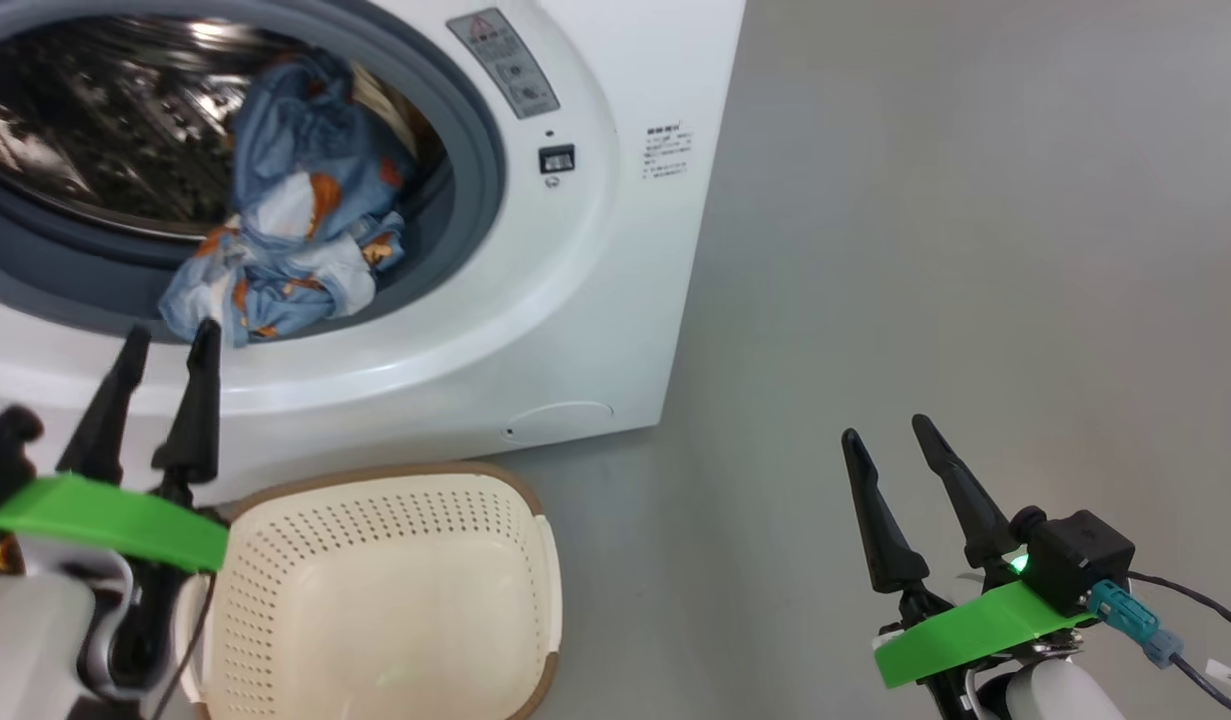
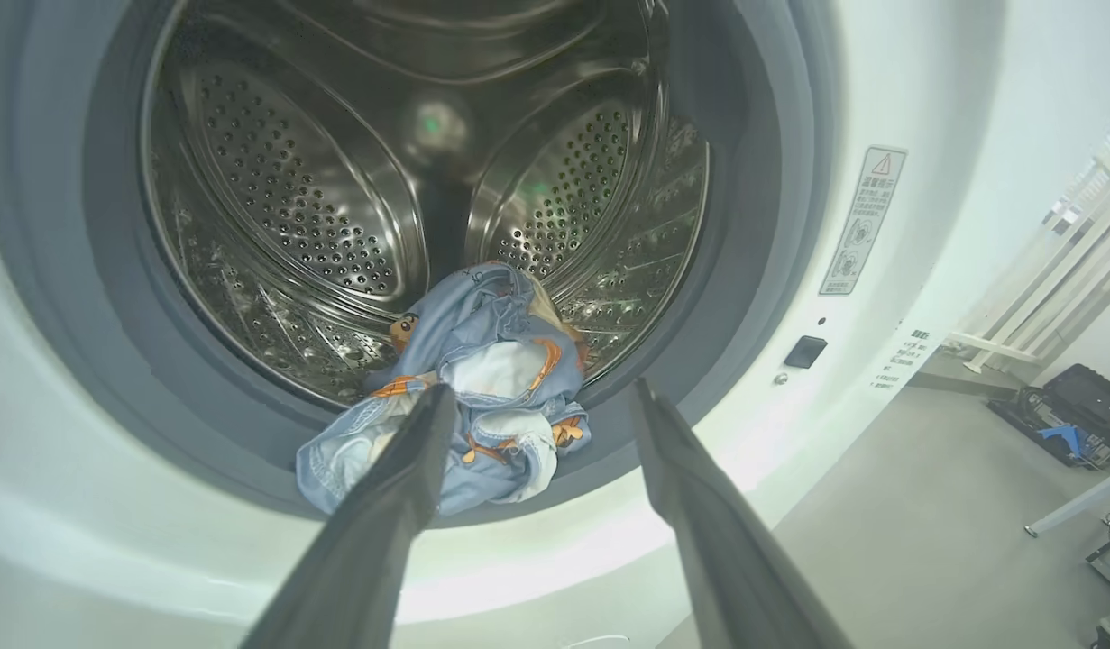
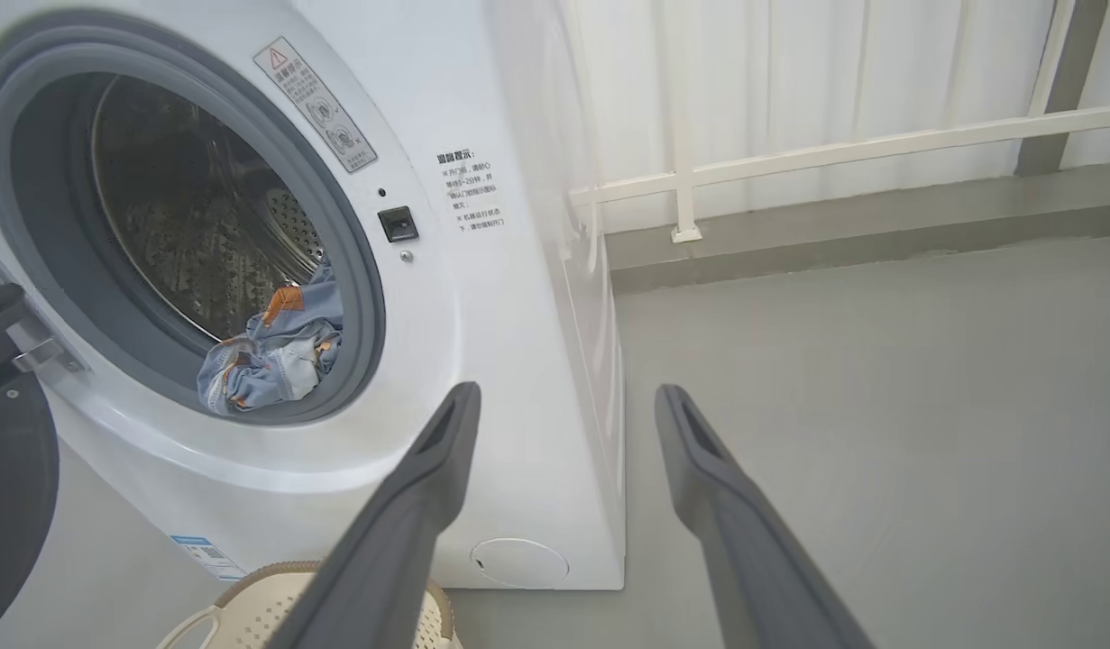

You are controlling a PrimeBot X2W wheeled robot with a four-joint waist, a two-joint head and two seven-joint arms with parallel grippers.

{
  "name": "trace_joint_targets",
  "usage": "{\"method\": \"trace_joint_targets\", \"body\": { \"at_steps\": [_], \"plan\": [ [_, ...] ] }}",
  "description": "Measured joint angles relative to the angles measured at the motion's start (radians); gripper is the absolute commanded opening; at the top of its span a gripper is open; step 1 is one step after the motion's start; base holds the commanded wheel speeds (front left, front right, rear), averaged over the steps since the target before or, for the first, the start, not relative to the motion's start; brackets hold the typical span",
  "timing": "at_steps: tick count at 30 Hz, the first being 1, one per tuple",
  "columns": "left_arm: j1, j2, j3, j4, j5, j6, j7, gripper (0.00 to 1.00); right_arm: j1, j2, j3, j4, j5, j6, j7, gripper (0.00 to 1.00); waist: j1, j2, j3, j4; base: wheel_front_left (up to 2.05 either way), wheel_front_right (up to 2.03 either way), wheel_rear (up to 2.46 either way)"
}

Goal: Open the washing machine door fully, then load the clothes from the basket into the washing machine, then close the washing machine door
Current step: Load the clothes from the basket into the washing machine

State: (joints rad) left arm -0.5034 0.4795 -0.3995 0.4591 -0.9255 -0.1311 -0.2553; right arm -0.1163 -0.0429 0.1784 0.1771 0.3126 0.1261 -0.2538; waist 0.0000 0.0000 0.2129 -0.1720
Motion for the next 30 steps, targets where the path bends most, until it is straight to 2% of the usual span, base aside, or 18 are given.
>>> {"method": "trace_joint_targets", "body": {
  "at_steps": [8,15,30],
  "plan": [
    [0.165,-0.039,0.114,-0.079,0.083,0.002,0.0,1.0,0.002,0.0,-0.019,0.033,-0.013,0.0,0.0,1.0,0.0,0.0,-0.075,0.028,0.0,0.0,0.0],
    [0.288,-0.065,0.181,-0.14,0.179,0.036,0.0,1.0,0.005,0.0,-0.022,0.051,-0.018,0.0,0.0,1.0,0.0,0.0,-0.126,0.042,0.0,0.0,0.0],
    [0.431,-0.131,0.296,-0.222,0.302,0.048,0.0,1.0,0.005,-0.001,-0.03,0.058,-0.032,0.0,0.0,1.0,0.0,0.0,-0.15,0.06,0.0,0.0,0.0]
  ]
}}
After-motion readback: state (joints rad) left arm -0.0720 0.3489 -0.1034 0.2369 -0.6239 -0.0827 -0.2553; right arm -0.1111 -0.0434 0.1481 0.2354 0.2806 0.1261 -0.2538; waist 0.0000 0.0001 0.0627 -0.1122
